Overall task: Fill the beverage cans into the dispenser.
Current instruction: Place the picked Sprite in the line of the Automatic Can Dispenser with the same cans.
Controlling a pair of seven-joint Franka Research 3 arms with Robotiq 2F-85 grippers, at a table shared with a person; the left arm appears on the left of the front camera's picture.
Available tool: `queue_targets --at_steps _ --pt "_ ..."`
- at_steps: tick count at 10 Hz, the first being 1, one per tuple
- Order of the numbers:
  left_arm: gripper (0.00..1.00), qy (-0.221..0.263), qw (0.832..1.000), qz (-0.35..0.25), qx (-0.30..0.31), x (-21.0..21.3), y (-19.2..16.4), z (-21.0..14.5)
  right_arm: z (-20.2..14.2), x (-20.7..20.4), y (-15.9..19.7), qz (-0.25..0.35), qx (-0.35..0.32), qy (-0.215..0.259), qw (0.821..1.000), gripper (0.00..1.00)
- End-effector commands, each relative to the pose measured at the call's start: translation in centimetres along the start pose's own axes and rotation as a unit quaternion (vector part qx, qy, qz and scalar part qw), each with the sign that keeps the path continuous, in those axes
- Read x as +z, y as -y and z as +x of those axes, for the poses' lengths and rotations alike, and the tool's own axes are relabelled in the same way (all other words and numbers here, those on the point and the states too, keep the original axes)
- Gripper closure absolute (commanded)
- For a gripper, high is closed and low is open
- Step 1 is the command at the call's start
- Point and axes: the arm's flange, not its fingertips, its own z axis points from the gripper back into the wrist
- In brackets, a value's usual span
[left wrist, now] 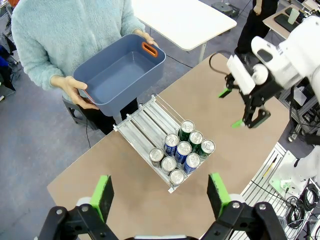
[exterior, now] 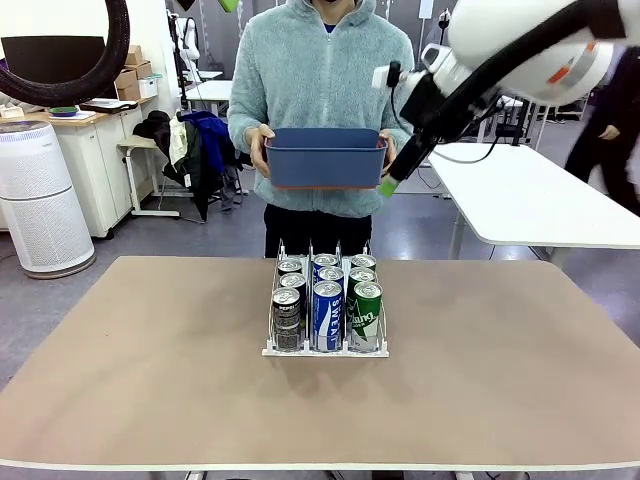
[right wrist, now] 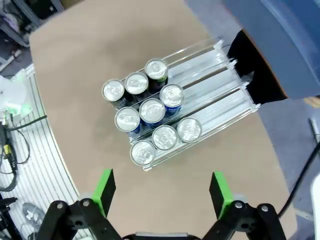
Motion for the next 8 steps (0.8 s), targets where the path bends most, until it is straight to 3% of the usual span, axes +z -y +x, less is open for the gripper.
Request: queue_targets --at_steps 1,8 --pt "0.00 0.000 1.000 0.000 0.003 0.1 -0.1 -0.2 1.4 2.6 1.6 0.002 -0.006 0.007 1.000 0.00" --pt "0.00 0.000 1.000 0.000 0.003 0.1 -0.1 -0.2 3.2 14.8 4.2 -0.014 -0.028 0.112 0.993 0.00"
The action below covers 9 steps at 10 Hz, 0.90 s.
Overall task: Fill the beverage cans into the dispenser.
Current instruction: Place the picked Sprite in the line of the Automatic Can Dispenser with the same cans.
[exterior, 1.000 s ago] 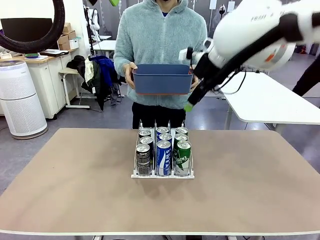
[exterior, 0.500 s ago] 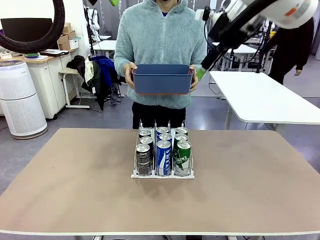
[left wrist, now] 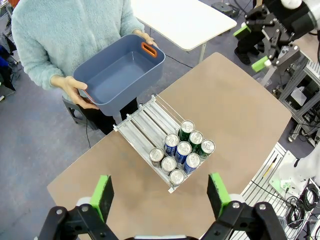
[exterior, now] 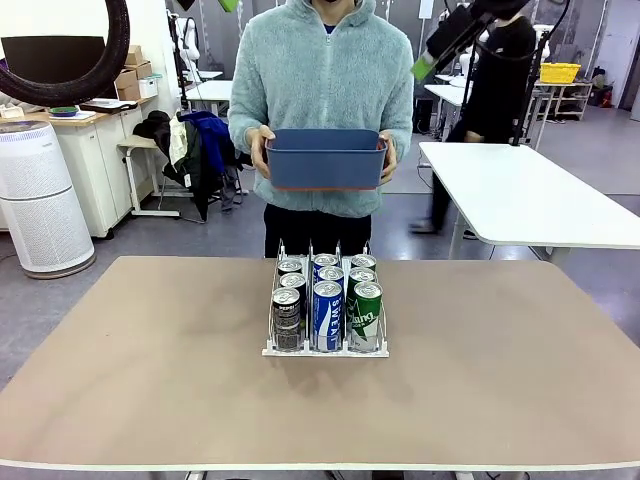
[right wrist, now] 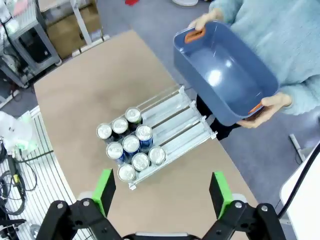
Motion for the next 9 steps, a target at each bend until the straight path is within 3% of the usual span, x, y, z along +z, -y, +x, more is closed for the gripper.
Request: queue_targets --at_steps 1,8,9 --pt "0.00 0.000 1.000 0.000 0.003 0.1 -0.1 -0.2 -0.1 1.3 -0.3 0.011 -0.001 0.021 1.000 0.00" --pt "0.00 0.000 1.000 0.000 0.003 0.1 -0.1 -0.2 1.0 2.0 -0.2 -0.004 0.002 0.020 1.000 0.00" --pt "0.00 0.000 1.000 0.000 0.003 0.1 -0.1 -0.2 0.8 0.6 -0.4 -0.040 -0.016 0.004 0.999 0.00"
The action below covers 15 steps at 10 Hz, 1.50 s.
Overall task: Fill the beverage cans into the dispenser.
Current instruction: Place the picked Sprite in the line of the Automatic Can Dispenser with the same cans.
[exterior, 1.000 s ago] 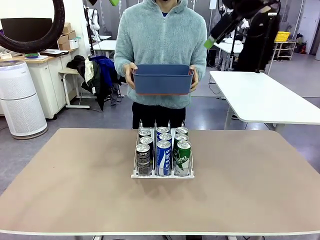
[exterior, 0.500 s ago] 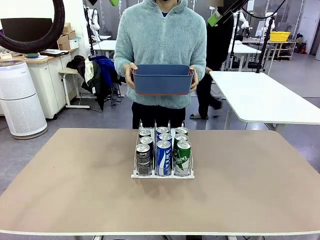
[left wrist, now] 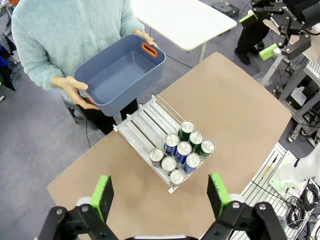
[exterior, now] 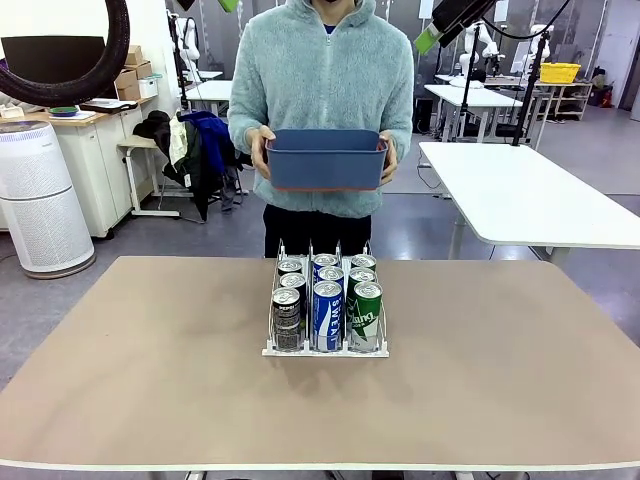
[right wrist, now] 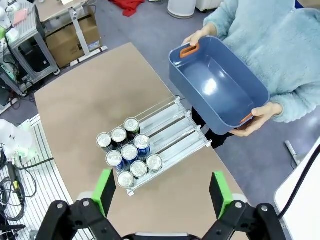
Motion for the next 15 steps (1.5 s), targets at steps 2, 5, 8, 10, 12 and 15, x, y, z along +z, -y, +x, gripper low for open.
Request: queue_targets --at_steps 2,5,8,10,12,15 --pt "0.00 0.000 1.000 0.000 0.003 0.05 -0.06 -0.19 0.07 0.53 -0.17 0.006 0.003 0.007 1.000 0.00" --pt "0.00 0.000 1.000 0.000 0.003 0.05 -0.06 -0.19 0.07 0.53 -0.17 0.006 0.003 0.007 1.000 0.00" --pt "0.00 0.000 1.000 0.000 0.003 0.05 -0.06 -0.19 0.07 0.53 -0.17 0.006 0.003 0.007 1.000 0.00" --pt "0.00 0.000 1.000 0.000 0.003 0.05 -0.06 -0.19 0.07 0.53 -0.17 0.006 0.003 0.007 1.000 0.00" --pt "0.00 0.000 1.000 0.000 0.003 0.05 -0.06 -0.19 0.07 0.53 -0.17 0.006 0.003 0.007 1.000 0.00" --pt "0.00 0.000 1.000 0.000 0.003 0.05 -0.06 -0.19 0.07 0.53 -0.17 0.006 0.003 0.007 1.000 0.00"
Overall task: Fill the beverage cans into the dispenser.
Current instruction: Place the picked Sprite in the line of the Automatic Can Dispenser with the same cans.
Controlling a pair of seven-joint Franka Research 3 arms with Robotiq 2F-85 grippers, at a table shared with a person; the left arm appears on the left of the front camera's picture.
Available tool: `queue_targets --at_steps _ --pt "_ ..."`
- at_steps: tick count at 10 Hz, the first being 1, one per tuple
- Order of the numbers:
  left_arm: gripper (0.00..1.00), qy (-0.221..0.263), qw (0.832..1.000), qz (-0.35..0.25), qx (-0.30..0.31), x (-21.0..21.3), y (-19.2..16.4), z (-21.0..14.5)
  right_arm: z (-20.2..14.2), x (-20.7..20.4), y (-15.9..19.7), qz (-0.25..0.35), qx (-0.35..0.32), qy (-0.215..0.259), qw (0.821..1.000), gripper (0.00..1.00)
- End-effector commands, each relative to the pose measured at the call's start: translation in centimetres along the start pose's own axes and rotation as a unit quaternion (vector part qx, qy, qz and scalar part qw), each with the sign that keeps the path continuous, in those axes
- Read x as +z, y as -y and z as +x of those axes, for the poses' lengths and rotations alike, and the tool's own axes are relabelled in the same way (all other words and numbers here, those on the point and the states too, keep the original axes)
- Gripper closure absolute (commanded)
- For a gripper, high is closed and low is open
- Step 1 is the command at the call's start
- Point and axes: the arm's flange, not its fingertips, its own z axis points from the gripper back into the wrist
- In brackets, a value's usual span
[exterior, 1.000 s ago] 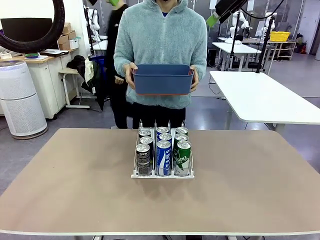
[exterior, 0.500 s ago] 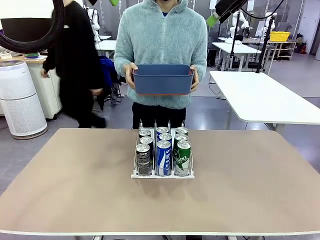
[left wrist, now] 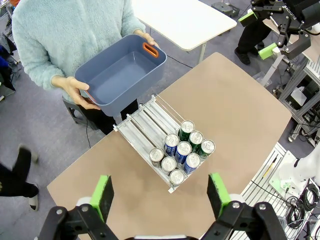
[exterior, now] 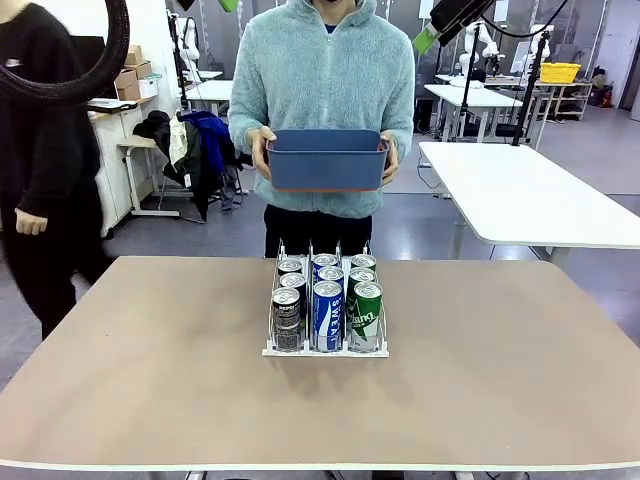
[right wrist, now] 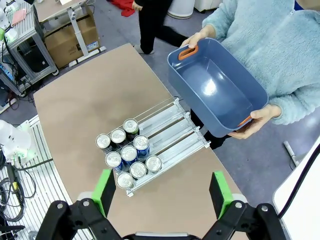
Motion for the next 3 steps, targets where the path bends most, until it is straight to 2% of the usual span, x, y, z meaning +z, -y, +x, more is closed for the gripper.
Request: queue_targets --at_steps 1,3 --pt "0.00 0.000 1.000 0.000 0.003 0.05 -0.06 -0.19 -0.24 0.13 0.05 0.008 0.000 0.002 1.000 0.00" --pt "0.00 0.000 1.000 0.000 0.003 0.05 -0.06 -0.19 -0.24 0.13 0.05 0.008 0.000 0.002 1.000 0.00"
